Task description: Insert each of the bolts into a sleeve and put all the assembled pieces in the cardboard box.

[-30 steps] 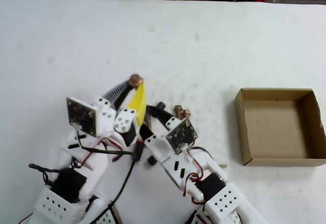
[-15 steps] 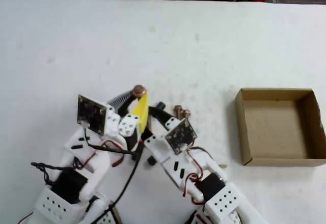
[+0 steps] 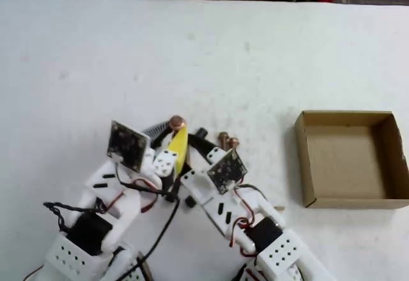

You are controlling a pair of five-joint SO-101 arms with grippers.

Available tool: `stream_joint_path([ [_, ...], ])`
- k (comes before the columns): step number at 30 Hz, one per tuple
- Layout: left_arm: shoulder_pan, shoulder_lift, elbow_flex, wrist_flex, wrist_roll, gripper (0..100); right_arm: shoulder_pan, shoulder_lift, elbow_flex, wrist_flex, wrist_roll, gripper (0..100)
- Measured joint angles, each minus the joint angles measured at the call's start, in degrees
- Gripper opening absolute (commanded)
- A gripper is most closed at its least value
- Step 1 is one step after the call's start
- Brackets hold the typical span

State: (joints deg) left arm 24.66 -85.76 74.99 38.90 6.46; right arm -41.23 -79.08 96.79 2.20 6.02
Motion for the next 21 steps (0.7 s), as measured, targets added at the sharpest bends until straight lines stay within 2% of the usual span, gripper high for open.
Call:
stream_joint_path([
  [3, 0.18, 0.0, 0.09, 0.35, -2.9, 2, 0.0, 0.0, 0.0, 0.0, 0.0, 1.7],
  [15, 0.18, 0.0, 0.18, 0.35, -3.43, 2, 0.7, 0.0, 0.0, 0.0, 0.0, 1.7],
  [21, 0.18, 0.0, 0.18, 0.35, -3.43, 12, 1.23, 0.0, 0.0, 0.0, 0.0, 1.7],
])
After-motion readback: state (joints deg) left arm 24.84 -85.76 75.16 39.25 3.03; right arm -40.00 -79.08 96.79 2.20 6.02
